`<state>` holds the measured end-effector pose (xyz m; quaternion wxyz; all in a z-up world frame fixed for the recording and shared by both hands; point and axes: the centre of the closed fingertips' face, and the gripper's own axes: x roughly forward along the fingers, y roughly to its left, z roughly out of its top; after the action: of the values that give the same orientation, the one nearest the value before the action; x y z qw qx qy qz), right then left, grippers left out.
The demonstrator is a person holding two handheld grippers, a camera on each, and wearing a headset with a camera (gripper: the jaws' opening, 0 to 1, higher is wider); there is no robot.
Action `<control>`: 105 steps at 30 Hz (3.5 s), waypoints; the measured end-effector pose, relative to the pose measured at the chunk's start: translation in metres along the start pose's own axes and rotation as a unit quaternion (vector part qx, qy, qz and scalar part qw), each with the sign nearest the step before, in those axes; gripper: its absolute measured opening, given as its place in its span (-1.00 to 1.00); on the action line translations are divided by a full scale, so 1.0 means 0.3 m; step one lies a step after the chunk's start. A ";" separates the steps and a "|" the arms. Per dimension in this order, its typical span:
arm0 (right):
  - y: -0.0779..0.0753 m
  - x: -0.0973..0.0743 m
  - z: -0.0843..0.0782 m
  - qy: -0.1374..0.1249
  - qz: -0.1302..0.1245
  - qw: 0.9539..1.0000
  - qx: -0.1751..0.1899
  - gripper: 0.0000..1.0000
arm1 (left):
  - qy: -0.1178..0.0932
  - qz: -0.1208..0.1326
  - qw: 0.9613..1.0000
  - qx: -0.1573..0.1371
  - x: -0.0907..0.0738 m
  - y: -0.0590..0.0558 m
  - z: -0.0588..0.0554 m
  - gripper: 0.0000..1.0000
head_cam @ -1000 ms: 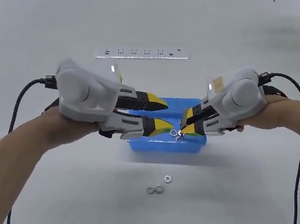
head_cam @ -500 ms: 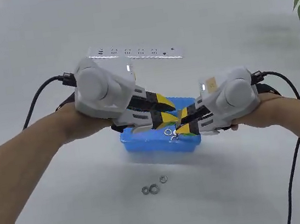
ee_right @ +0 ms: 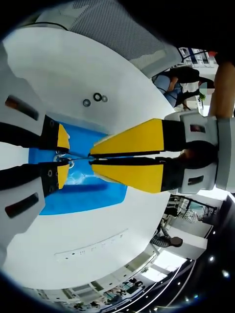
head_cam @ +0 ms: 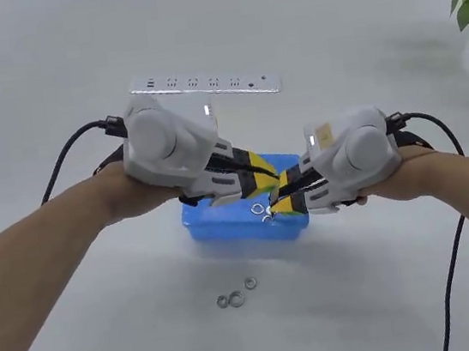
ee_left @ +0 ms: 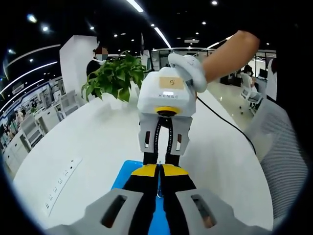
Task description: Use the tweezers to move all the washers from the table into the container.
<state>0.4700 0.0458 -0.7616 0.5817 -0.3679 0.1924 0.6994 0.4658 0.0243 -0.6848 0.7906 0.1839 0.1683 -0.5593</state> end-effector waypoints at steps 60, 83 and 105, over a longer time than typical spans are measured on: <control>0.141 -0.201 0.063 -0.041 -0.071 0.993 0.084 -0.39 | -0.016 -0.034 0.999 0.017 -0.113 -0.146 0.158 -0.93; 0.270 -0.256 0.037 -0.074 -0.085 0.985 0.133 0.16 | 0.000 -0.044 0.999 0.009 -0.138 -0.241 0.066 -0.93; 0.337 -0.243 0.031 -0.089 -0.080 0.980 0.161 0.63 | 0.006 -0.048 0.999 -0.002 -0.140 -0.267 -0.004 -0.93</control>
<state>0.3746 -0.0221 -0.7178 0.7022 -0.2196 0.2202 0.6405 0.3765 0.0349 -0.6744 0.7622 0.1773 0.1831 -0.5951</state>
